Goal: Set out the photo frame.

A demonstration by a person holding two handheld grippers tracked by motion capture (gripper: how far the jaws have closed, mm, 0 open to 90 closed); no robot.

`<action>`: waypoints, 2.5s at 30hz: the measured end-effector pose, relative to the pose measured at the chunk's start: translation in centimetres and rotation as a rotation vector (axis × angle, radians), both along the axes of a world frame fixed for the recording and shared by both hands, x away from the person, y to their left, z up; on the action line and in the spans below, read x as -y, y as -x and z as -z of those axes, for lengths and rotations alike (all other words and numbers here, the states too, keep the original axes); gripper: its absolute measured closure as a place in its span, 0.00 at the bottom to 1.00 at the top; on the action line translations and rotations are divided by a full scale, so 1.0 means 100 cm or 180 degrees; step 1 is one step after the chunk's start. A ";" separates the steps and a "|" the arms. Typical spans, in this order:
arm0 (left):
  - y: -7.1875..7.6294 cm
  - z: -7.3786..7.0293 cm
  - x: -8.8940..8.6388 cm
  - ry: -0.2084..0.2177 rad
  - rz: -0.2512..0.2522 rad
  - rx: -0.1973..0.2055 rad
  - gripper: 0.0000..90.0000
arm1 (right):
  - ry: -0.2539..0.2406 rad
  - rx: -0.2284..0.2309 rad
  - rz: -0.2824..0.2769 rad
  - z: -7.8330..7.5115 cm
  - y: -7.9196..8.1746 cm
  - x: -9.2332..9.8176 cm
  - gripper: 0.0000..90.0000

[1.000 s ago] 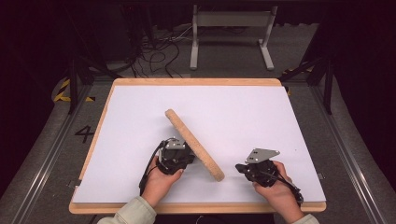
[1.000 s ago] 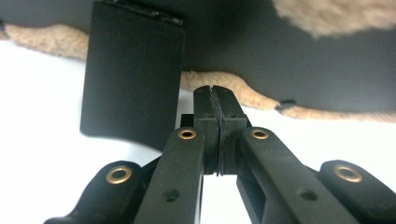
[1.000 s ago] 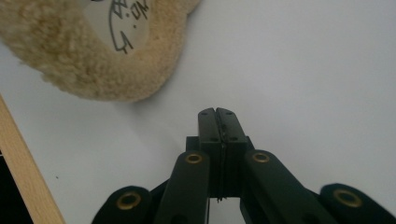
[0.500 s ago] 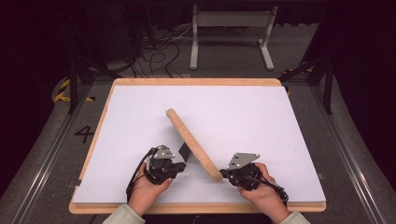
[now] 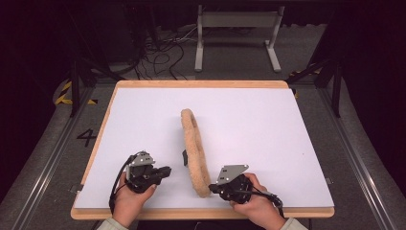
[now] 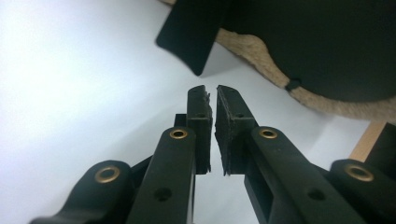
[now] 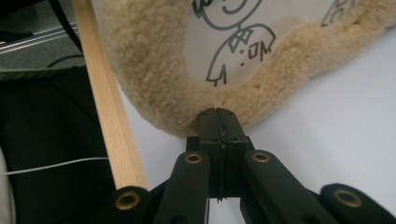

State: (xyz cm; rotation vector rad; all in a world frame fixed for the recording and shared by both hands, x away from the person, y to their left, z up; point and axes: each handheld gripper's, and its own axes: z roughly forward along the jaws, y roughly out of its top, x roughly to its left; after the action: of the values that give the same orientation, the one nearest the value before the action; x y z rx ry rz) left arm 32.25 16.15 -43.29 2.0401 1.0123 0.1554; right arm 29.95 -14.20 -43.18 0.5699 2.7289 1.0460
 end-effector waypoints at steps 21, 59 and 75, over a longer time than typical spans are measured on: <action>0.012 0.000 -0.043 0.0089 -0.0362 0.0001 0.90 | -0.0190 -0.0173 -0.0313 0.008 -0.010 -0.056 1.00; 0.030 -0.014 -0.060 0.0320 -0.0808 0.0291 0.69 | -0.0350 0.0054 0.0056 0.001 -0.029 -0.058 0.94; 0.059 -0.034 -0.031 0.0573 -0.0638 0.0537 0.51 | -0.0507 0.0124 0.0445 -0.017 -0.047 -0.014 0.91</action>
State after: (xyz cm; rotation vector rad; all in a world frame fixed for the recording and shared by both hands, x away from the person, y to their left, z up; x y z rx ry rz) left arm 26.31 19.23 -39.85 1.7315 1.0823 0.3242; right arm 34.61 -12.84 -41.46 0.7444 2.5457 1.2315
